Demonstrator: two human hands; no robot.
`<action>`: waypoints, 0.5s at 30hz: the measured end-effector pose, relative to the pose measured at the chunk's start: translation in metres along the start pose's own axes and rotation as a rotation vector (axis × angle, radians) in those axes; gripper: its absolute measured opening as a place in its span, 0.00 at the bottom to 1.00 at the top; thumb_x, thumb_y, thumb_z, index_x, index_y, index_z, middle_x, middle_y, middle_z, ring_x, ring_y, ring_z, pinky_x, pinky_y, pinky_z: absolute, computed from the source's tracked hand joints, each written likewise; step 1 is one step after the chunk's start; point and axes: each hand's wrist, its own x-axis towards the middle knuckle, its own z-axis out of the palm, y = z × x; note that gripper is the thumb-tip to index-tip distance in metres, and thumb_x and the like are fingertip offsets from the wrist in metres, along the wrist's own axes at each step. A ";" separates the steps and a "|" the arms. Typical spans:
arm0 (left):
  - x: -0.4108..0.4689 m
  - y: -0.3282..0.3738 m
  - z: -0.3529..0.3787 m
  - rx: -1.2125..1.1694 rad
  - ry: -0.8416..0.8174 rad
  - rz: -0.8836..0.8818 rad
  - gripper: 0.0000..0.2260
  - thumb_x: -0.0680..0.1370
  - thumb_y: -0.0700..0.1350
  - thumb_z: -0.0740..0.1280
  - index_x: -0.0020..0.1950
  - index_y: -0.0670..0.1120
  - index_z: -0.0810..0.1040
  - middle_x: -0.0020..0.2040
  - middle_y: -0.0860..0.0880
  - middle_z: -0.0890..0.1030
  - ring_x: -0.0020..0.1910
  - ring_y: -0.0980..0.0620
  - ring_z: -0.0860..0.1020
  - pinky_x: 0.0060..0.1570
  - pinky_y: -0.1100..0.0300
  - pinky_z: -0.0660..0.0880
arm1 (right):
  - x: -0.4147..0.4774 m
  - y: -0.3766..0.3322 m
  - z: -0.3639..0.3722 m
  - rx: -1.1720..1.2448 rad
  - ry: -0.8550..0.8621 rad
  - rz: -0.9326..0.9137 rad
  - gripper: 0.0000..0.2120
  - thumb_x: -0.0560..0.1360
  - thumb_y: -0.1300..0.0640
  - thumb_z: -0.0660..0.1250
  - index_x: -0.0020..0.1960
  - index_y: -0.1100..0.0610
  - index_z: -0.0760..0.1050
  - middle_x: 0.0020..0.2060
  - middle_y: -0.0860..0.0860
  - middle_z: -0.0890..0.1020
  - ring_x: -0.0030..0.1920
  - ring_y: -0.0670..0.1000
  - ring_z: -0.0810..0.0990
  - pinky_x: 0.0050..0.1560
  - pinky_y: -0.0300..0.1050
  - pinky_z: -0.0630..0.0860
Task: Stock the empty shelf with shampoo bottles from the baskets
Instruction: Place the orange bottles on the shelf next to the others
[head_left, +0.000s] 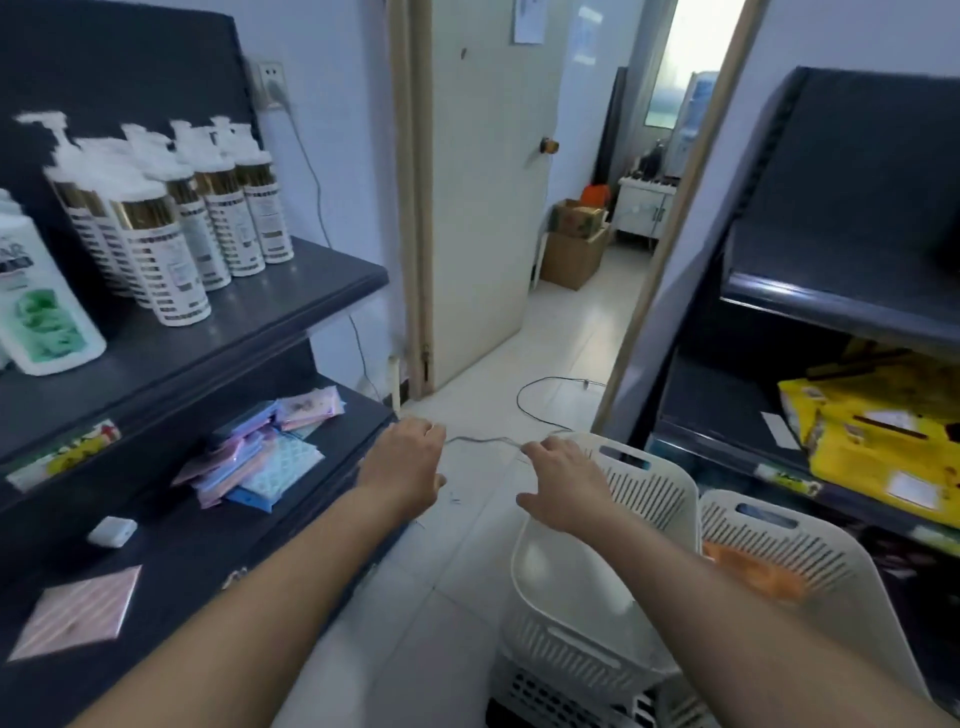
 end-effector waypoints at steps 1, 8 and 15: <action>0.004 0.021 0.005 -0.023 -0.014 0.017 0.22 0.76 0.51 0.69 0.67 0.44 0.70 0.65 0.45 0.73 0.65 0.46 0.70 0.63 0.54 0.69 | -0.008 0.020 0.001 -0.002 -0.007 0.022 0.29 0.76 0.47 0.68 0.73 0.55 0.65 0.68 0.55 0.71 0.69 0.57 0.68 0.66 0.52 0.69; 0.030 0.158 0.042 -0.088 -0.071 0.164 0.20 0.75 0.50 0.70 0.64 0.44 0.72 0.63 0.46 0.74 0.64 0.45 0.71 0.61 0.54 0.70 | -0.068 0.149 0.009 0.040 -0.035 0.189 0.27 0.73 0.46 0.70 0.68 0.55 0.70 0.63 0.55 0.74 0.65 0.57 0.72 0.63 0.52 0.73; 0.053 0.273 0.075 -0.038 -0.160 0.355 0.23 0.75 0.55 0.68 0.66 0.47 0.70 0.64 0.48 0.74 0.64 0.47 0.71 0.62 0.50 0.71 | -0.120 0.250 0.026 0.095 -0.073 0.373 0.27 0.74 0.48 0.69 0.71 0.53 0.69 0.64 0.55 0.73 0.67 0.56 0.70 0.65 0.52 0.68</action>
